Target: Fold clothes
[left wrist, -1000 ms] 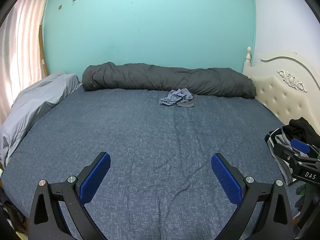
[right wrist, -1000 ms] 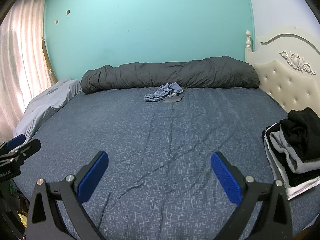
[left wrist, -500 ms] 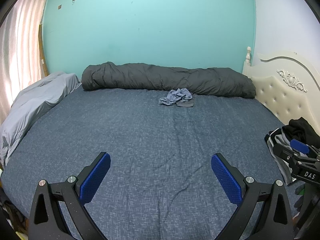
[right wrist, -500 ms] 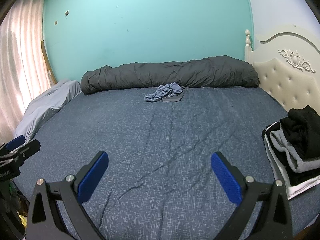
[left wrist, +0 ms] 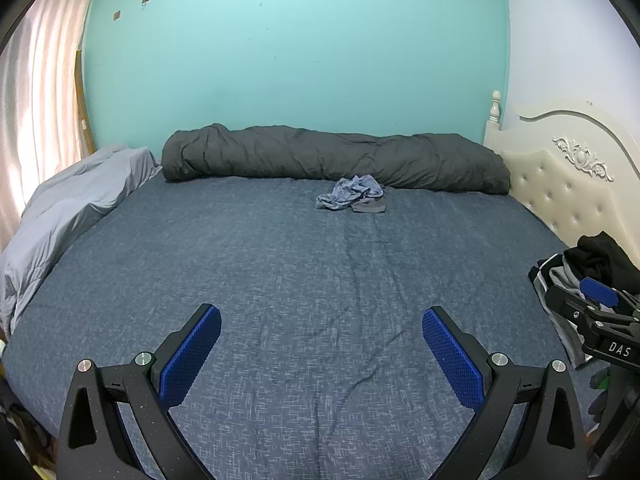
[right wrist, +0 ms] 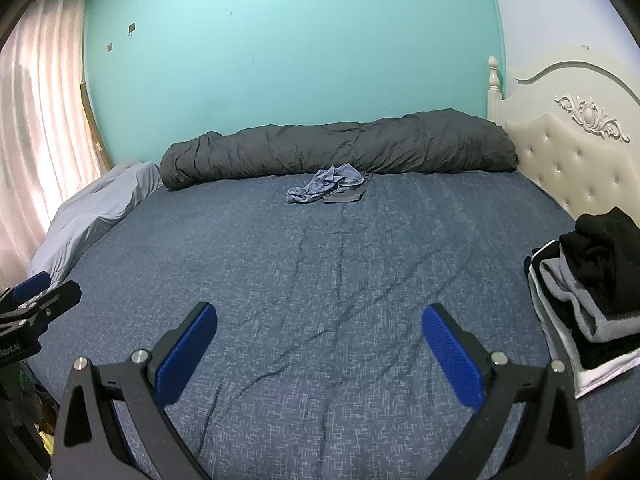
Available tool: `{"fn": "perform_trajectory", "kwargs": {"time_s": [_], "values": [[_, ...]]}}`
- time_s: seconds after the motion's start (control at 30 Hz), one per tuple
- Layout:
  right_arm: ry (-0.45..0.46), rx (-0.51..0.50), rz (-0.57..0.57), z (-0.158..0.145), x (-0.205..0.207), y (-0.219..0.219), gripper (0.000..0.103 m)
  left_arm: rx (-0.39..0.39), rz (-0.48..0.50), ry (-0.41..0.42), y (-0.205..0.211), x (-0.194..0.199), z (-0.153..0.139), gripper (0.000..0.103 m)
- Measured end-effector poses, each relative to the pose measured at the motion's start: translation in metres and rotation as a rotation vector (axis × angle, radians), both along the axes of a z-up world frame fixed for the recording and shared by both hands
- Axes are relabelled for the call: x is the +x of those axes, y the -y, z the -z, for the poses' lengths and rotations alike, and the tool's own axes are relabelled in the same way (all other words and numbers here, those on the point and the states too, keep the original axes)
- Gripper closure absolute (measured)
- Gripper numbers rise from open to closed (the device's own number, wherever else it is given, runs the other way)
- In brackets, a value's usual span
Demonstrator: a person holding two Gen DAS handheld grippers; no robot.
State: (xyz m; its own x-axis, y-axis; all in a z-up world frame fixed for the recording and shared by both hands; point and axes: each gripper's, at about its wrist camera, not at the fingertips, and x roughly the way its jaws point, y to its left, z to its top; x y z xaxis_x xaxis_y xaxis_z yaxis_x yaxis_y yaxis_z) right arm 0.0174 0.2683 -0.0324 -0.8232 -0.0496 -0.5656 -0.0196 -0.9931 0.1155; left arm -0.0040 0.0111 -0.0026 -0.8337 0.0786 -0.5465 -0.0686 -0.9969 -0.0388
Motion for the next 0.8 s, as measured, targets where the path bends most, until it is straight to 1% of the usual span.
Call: {"fn": "perform_trajectory", "kwargs": {"time_s": [0.4,0.8], "values": [[-0.002,-0.001,0.0,0.0016,-0.0025,0.0012,0.0,-0.001,-0.002,-0.001,-0.001,-0.0003,0.0002,0.0],[0.004,0.0,0.002,0.0031,-0.009,0.0015,0.0,-0.002,-0.009,-0.001,0.0023,-0.009,-0.0015,0.0]]}}
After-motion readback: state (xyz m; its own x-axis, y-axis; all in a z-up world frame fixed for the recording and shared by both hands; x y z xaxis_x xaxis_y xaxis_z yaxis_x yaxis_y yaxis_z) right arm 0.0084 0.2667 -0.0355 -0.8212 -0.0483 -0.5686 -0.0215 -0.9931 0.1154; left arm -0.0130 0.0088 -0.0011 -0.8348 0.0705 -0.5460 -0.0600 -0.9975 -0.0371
